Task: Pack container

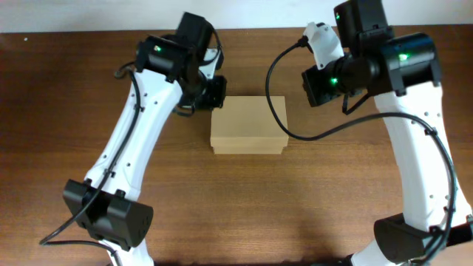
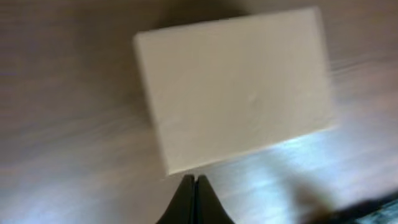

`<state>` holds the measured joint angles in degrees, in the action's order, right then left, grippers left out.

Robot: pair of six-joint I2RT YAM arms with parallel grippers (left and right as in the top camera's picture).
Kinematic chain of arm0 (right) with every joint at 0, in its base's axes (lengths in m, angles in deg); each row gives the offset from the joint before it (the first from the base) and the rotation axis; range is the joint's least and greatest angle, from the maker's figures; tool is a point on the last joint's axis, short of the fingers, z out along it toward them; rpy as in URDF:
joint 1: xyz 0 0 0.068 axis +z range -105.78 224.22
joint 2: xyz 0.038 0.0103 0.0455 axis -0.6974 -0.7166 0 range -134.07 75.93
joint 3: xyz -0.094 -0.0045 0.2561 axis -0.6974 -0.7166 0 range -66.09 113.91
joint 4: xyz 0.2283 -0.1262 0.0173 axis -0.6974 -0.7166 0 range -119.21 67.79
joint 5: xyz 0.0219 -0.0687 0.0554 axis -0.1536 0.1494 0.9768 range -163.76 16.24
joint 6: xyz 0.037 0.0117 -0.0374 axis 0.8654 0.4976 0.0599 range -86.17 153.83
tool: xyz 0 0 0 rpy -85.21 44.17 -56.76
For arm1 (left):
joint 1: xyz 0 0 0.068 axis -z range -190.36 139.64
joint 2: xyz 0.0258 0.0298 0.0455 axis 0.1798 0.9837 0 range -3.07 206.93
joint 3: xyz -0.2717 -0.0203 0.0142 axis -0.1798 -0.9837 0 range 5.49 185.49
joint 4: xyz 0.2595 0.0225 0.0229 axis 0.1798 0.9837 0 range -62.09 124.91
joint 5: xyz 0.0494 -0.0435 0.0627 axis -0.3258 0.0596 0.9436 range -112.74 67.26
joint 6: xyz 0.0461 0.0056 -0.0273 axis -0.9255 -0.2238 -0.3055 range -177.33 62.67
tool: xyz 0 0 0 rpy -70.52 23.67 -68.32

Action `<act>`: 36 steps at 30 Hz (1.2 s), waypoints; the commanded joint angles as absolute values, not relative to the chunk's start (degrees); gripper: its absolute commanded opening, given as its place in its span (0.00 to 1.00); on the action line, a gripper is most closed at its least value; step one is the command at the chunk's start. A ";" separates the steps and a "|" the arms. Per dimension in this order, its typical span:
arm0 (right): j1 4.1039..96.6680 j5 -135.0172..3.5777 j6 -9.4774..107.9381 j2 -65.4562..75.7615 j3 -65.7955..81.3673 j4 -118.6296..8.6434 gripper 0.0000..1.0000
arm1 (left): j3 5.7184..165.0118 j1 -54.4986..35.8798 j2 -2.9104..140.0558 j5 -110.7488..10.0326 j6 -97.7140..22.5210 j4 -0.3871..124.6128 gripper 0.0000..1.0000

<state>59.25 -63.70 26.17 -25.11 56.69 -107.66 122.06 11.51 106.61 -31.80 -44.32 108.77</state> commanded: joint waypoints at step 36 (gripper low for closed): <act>62.11 -69.93 28.36 -21.04 38.83 -89.95 0.04 | 112.36 10.09 101.50 -21.70 -44.60 96.96 0.02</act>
